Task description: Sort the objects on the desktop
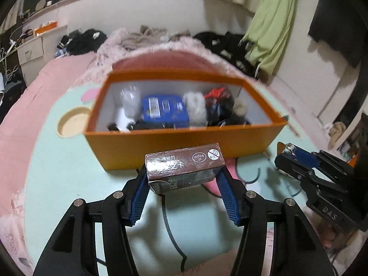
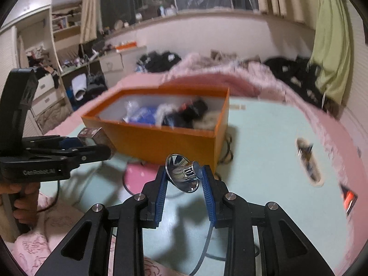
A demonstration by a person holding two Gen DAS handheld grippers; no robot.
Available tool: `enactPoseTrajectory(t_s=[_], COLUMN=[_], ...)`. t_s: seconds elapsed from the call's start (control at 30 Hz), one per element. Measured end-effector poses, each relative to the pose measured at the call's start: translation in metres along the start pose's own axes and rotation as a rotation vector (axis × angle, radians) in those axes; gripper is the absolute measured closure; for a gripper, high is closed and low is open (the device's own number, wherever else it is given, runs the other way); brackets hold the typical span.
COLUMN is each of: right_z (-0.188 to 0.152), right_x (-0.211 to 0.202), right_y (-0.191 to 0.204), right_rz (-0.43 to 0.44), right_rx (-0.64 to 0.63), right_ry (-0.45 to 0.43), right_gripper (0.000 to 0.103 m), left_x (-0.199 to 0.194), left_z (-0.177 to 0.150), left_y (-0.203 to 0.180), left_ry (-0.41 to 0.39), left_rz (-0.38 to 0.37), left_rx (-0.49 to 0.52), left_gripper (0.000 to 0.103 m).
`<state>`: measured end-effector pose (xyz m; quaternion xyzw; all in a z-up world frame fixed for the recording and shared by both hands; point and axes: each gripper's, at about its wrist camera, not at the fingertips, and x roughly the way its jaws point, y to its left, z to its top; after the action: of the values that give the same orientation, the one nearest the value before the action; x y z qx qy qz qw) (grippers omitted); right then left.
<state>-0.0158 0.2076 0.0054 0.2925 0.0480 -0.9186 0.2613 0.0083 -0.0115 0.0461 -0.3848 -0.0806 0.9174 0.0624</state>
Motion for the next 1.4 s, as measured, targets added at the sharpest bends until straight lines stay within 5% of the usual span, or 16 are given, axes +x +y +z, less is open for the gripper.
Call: enactPoseTrajectory(t_s=[0.3, 0.33, 0.4, 0.47, 0.6, 1.17, 1.33, 1.4], right_z=[0.069, 0.070, 0.064, 0.049, 0.046, 0.037, 0.034, 0.031], right_x=[0.042, 0.057, 0.074, 0.079, 0.072, 0.055, 0.011, 0.000], right_y=[0.009, 0.009, 0.008, 0.016, 0.015, 0.013, 0.011, 0.009], right_rz=[0.002, -0.016, -0.076, -0.088, -0.057, -0.045, -0.081, -0.071], right_rx=[-0.005, -0.008, -0.010, -0.090, -0.084, -0.098, -0.074, -0.062], right_ry=[-0.016, 0.023, 0.067, 0.049, 0.051, 0.043, -0.143, -0.126], right_gripper=[0.070, 0.060, 0.022, 0.023, 0.022, 0.022, 0.022, 0.017], left_x=[-0.004, 0.007, 0.032, 0.057, 0.057, 0.039, 0.009, -0.009], left_z=[0.065, 0.069, 0.069, 0.059, 0.037, 0.021, 0.014, 0.010], left_y=[0.006, 0.011, 0.019, 0.026, 0.018, 0.008, 0.002, -0.001], left_ry=[-0.125, -0.113, -0.027, 0.058, -0.086, -0.085, -0.170, -0.197], left_rz=[0.038, 0.049, 0.118, 0.158, 0.194, 0.178, 0.215, 0.199], left_rx=[0.009, -0.007, -0.036, -0.049, 0.028, 0.031, 0.035, 0.051], left_gripper=[0.044, 0.039, 0.026, 0.025, 0.022, 0.021, 0.021, 0.020])
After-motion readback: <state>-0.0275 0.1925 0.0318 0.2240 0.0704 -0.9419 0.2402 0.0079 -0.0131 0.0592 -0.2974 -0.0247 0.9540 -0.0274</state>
